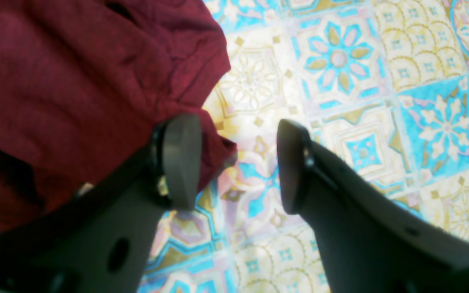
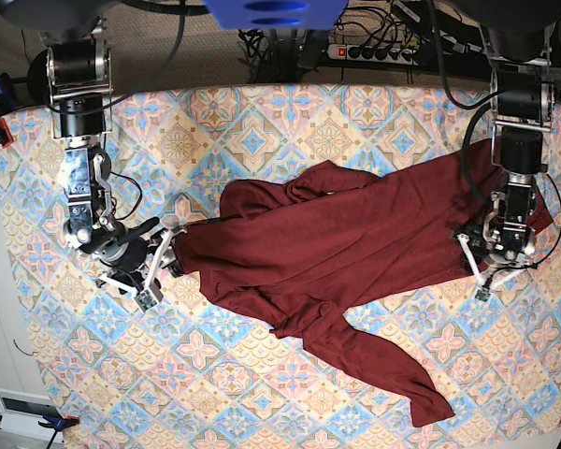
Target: Layout the t-shirt on the table in an organized manner, then fold the t-shirt properly
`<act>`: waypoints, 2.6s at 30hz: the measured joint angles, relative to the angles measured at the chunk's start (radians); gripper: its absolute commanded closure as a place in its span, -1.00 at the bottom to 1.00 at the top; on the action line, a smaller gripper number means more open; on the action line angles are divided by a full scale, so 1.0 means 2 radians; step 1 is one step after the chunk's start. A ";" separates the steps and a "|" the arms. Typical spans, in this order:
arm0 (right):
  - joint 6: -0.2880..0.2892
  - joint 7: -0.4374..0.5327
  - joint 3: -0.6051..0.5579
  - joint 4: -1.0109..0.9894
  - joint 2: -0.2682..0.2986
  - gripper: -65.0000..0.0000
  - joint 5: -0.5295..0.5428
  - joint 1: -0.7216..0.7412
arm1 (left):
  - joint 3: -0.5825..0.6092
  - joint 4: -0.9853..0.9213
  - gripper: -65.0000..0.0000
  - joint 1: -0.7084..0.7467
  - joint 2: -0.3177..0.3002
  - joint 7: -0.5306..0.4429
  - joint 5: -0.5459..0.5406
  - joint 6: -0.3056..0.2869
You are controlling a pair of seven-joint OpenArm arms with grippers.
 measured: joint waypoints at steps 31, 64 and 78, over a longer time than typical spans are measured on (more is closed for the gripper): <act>0.002 -0.042 0.046 0.118 -0.001 0.11 0.000 -0.072 | 0.012 -0.173 0.30 -0.179 0.045 -0.170 -0.001 0.257; 0.023 0.027 -0.127 -0.189 0.001 0.24 0.005 0.089 | -0.224 0.429 0.30 0.228 0.065 0.194 -0.134 0.141; 0.022 0.039 0.022 -0.241 0.050 0.98 0.000 0.123 | -0.222 0.430 0.30 0.242 0.089 0.192 -0.145 0.141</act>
